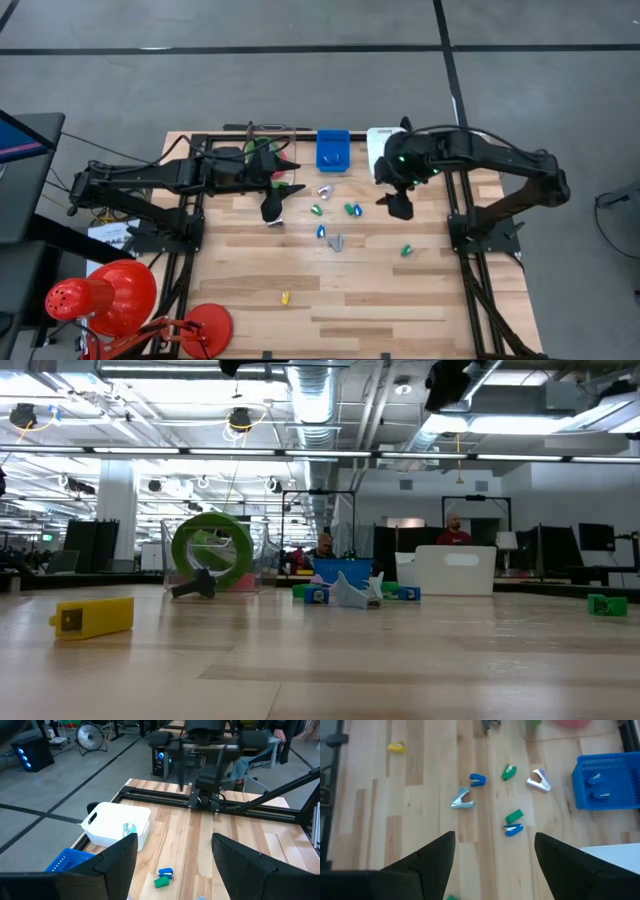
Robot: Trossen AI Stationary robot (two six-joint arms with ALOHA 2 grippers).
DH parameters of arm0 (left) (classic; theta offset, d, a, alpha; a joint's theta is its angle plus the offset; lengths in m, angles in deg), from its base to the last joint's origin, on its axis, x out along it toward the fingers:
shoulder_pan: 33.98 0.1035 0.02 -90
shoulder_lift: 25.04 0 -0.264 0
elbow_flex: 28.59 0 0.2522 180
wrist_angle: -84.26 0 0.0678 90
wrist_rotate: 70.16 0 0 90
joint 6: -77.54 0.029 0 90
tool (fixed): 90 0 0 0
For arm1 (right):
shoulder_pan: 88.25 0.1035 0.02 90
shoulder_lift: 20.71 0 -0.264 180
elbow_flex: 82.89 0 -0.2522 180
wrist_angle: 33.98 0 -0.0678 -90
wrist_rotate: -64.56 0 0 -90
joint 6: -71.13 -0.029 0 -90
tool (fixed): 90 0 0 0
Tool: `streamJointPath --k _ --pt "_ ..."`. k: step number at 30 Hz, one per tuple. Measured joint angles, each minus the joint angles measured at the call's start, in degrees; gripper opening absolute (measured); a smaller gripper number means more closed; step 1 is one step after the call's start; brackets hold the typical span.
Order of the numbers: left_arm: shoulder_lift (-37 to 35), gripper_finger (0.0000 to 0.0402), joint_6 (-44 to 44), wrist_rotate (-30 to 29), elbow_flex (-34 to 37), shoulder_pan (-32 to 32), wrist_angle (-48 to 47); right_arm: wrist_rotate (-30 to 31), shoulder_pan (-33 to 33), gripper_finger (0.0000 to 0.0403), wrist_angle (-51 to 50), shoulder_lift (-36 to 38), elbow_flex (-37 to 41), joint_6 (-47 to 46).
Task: Pick and place Stapler, Stapler remover, tape
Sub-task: Put the bottom green stapler into the blue bin
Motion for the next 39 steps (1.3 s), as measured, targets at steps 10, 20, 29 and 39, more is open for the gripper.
streamJointPath --k 10,20,29,39 --pt "0.0 0.0245 0.0 0.0 0.0 0.0 0.0 7.6 8.8 0.0265 3.1 3.8 3.4 -5.7" --pt "0.0 0.0245 0.2 0.0 0.0 0.0 0.0 10.1 13.5 0.0265 8.7 10.5 18.4 -12.1" --pt "0.0 0.0245 0.2 0.0 0.0 0.0 0.1 10.1 16.4 0.0265 8.4 14.5 27.7 -13.0" --pt "0.0 0.0245 0.2 0.0 0.0 0.0 0.5 9.6 19.0 0.0265 9.3 15.0 38.4 -12.3"
